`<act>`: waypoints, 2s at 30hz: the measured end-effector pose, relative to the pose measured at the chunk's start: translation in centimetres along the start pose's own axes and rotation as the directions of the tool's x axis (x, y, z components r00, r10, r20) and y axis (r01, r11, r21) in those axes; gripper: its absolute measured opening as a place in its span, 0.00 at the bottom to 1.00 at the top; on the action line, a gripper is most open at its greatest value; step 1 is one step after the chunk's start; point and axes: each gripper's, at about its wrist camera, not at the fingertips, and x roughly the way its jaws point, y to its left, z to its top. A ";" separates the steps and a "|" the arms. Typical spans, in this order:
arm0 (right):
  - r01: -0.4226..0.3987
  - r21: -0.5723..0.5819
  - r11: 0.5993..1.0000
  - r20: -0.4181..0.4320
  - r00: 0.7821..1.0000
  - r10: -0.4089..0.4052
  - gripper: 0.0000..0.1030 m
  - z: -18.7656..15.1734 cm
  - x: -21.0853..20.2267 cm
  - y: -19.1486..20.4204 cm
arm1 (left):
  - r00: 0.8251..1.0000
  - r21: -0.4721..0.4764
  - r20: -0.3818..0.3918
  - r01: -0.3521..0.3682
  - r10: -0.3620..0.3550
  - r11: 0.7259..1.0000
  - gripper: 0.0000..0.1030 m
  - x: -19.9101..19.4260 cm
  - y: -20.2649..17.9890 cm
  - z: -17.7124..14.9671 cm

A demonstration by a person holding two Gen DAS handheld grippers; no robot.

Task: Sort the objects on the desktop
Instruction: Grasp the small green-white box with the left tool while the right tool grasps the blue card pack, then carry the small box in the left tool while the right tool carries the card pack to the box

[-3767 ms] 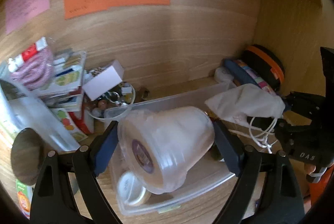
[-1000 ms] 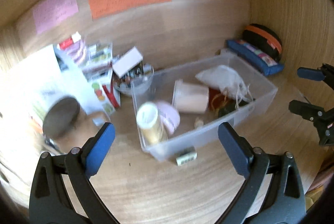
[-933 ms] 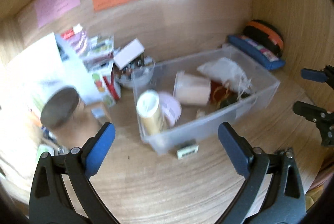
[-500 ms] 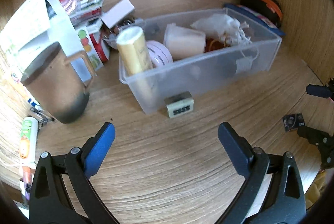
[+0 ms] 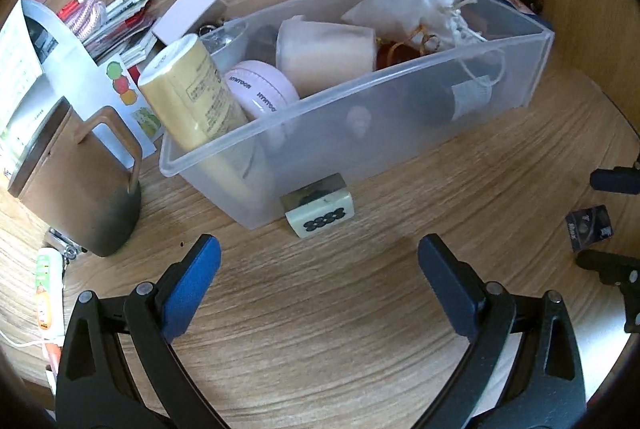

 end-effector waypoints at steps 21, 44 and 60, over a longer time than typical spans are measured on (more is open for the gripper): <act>-0.092 0.104 0.990 0.054 0.995 0.087 0.25 1.2 -0.5 -2.7 | 0.994 -0.163 -0.064 0.073 -0.084 0.984 0.91 1.7 2.4 1.1; -0.091 0.098 0.991 0.097 0.992 0.081 0.25 3.1 -1.1 -3.5 | 0.997 -0.216 -0.024 0.070 -0.077 0.974 0.43 0.5 5.2 -0.6; -0.074 0.084 0.994 0.115 0.991 0.064 0.25 5.6 -1.0 -2.9 | 0.994 -0.221 0.030 0.110 -0.106 0.969 0.34 -2.1 6.6 -1.6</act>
